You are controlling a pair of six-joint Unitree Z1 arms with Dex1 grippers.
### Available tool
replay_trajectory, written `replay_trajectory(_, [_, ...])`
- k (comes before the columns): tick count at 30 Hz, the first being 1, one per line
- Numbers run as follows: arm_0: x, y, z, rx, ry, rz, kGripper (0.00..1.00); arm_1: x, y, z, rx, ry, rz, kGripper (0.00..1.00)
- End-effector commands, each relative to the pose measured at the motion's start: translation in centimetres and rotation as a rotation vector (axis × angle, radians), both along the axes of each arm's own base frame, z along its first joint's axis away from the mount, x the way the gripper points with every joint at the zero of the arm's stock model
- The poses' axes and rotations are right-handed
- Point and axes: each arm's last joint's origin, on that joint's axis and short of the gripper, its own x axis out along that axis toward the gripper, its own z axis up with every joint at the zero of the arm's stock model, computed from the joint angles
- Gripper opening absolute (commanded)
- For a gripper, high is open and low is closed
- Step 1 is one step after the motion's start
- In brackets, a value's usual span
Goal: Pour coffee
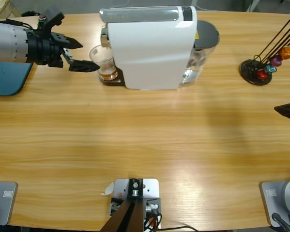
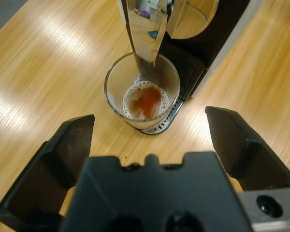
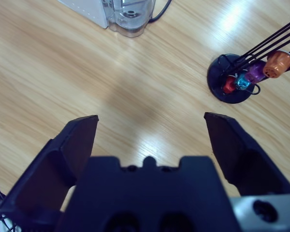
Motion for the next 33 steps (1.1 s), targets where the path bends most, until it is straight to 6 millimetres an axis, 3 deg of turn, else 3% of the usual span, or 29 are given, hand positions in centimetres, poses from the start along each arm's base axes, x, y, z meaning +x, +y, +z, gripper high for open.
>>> replay_trajectory(1, [2.1, -1.0, -2.3, 0.018, 0.050, -0.025, 0.991, 0.1, 0.1, -0.5, -0.023, 0.023, -0.013, 1.000])
replay_trajectory(11, [4.1, -2.2, -3.0, 0.012, 0.056, -0.046, 0.987, 0.3, 0.2, -0.6, -0.027, 0.028, -0.013, 1.000])
replay_trajectory(23, [4.6, -2.6, -4.3, 0.012, 0.095, -0.065, 0.965, 0.6, 0.4, -0.6, -0.034, 0.039, -0.010, 1.000])
replay_trajectory(29, [4.7, -2.6, -4.4, 0.009, 0.105, -0.053, 0.792, 0.7, 0.5, -0.6, -0.036, 0.044, -0.009, 1.000])
replay_trajectory(31, [4.7, -2.6, -4.6, 0.005, 0.114, -0.055, 0.634, 0.7, 0.5, -0.7, -0.038, 0.045, -0.008, 1.000])
replay_trajectory(33, [4.7, -2.6, -4.6, 0.003, 0.116, -0.054, 0.387, 0.7, 0.5, -0.7, -0.039, 0.045, -0.008, 1.000])
